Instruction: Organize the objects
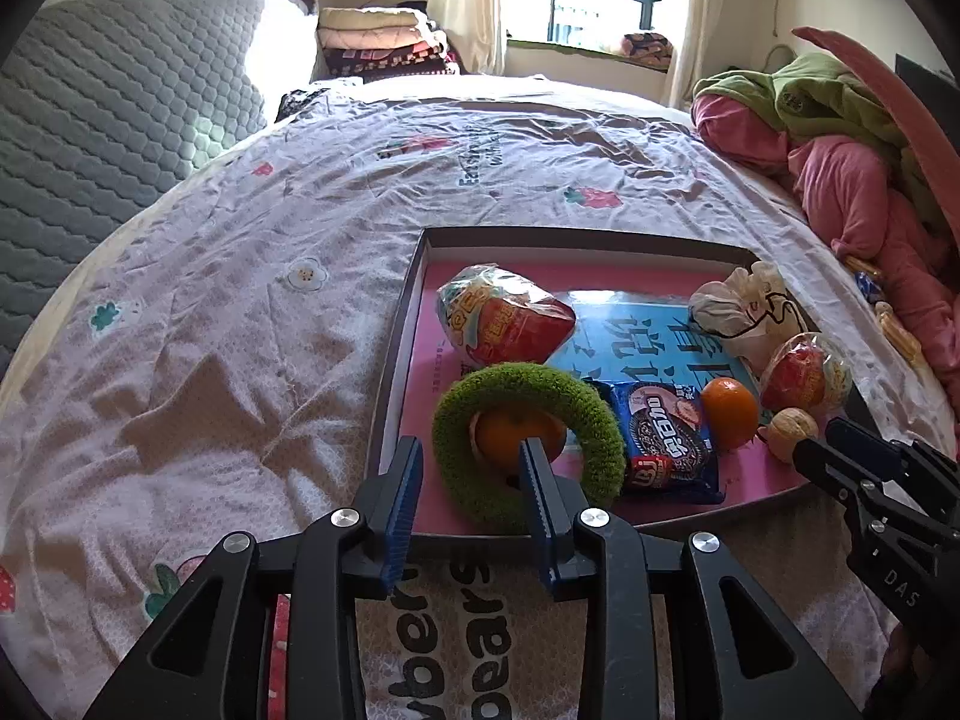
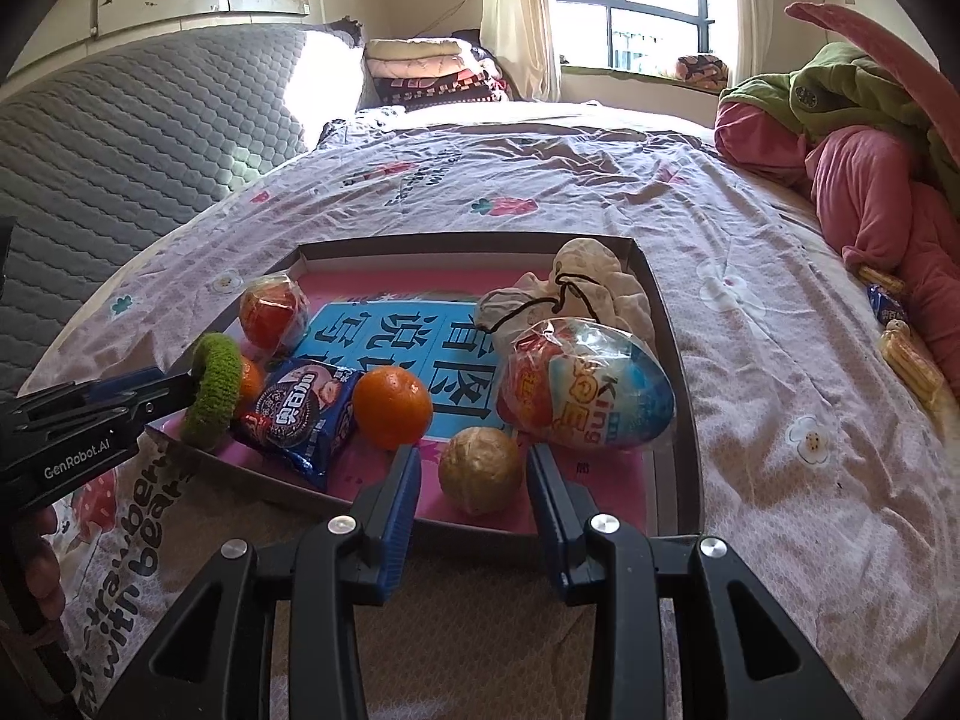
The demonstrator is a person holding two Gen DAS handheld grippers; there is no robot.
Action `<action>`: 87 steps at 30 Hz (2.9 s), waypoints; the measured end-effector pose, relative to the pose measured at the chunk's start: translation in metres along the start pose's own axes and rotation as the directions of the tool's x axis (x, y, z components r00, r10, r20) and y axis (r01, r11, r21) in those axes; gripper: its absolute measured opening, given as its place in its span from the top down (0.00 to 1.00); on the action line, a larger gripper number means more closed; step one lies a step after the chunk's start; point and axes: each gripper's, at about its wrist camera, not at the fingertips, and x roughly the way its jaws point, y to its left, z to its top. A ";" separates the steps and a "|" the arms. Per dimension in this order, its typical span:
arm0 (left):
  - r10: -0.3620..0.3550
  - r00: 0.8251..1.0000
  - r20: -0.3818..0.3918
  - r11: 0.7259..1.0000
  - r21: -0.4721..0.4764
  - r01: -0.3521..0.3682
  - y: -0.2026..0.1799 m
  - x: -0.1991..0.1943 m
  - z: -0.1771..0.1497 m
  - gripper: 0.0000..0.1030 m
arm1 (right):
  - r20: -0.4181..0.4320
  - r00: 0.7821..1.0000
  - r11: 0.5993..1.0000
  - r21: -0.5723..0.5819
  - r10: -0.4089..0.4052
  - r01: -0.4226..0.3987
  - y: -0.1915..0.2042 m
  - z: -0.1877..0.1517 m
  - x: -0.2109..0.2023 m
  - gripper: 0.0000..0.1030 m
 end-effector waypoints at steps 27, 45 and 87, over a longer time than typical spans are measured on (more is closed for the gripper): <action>-0.029 0.996 0.082 1.000 0.005 0.029 -0.014 -0.046 -0.014 0.44 | 0.085 0.996 0.999 -0.030 0.014 -0.011 0.013 -0.002 -0.044 0.46; 0.000 0.994 0.113 1.000 -0.001 0.000 -0.030 -0.081 -0.050 0.28 | 0.156 0.988 1.000 -0.012 0.023 -0.021 0.014 -0.031 -0.090 0.30; 0.042 0.999 -0.004 0.999 0.009 -0.042 -0.024 -0.058 -0.099 0.28 | 0.085 0.996 0.999 -0.032 0.016 -0.014 0.029 -0.077 -0.080 0.24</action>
